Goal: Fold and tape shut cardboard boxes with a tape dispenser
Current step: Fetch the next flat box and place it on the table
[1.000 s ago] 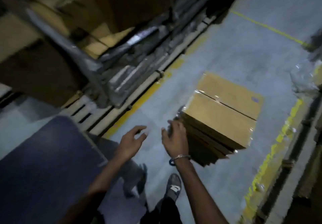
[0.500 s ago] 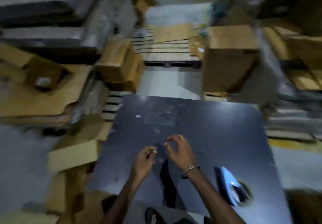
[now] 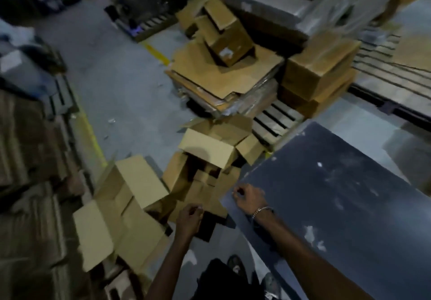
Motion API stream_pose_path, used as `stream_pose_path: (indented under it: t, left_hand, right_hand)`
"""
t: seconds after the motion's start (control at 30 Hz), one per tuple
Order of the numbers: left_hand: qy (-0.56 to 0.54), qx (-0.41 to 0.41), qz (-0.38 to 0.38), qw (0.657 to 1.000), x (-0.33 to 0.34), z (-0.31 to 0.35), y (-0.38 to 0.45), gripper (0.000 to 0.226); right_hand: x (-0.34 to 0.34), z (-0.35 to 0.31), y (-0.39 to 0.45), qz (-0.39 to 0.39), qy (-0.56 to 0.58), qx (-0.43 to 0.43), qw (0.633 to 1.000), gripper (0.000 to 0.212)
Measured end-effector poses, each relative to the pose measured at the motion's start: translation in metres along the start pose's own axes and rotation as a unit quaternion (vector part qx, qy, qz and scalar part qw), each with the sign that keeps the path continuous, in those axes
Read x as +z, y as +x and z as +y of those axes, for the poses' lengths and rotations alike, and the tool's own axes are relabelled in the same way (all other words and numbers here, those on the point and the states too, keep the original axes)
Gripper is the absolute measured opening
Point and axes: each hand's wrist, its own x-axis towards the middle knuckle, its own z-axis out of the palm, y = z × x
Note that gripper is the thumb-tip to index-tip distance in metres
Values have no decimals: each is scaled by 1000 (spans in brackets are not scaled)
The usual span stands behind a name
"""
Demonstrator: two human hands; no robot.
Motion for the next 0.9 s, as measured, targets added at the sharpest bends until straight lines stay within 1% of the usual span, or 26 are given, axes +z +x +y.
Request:
stream_pose_path:
  t: [0.03,0.07,0.13,0.2,0.27,0.33,0.37,0.47,0.53,0.63,0.7,0.73,0.83,0.9]
  left_hand:
    - [-14,-21,7,1000,-10,4,-7,24]
    - [-27,-41,13,999,-20,13,-17,20]
    - [-47,-67,29,996,-35,14,-9,17]
    - [-52,-73,40,995,-50,11,21,18]
    - [-38,-88,29,995,-58,11,69,14]
    - [-12,-103,9,995,-63,11,134,7]
    - [9,-101,5,995,-63,15,171,10]
    - [81,-77,-29,993,-59,30,296,34]
    - [105,-71,-39,991,-46,38,377,46]
    - [119,-70,-49,989,-25,39,484,47]
    - [137,-44,-54,988,-8,35,560,47]
    - [152,-30,-57,986,0,29,597,50]
    - [174,1,-20,985,18,16,688,75]
    - [171,13,14,985,23,5,738,83]
  right_hand:
    - [5,-8,9,-15,-4,-4,1000,13]
    - [11,-13,20,-29,-7,-6,1000,14]
    - [20,-25,46,-45,-14,-6,999,17]
    - [25,-36,83,-49,-19,-1,999,21]
    - [28,-42,131,-43,-37,8,998,24]
    - [26,-46,178,-26,-36,26,999,21]
    - [24,-47,205,-16,-34,40,998,21]
    - [25,-35,296,4,-23,98,995,26]
    - [30,-12,356,17,-20,155,988,27]
    - [46,30,438,19,-28,208,978,37]
    - [65,61,495,22,-24,231,972,42]
    - [76,77,521,34,-13,243,969,45]
    - [114,120,591,81,30,275,958,63]
    - [139,145,628,92,52,299,949,78]
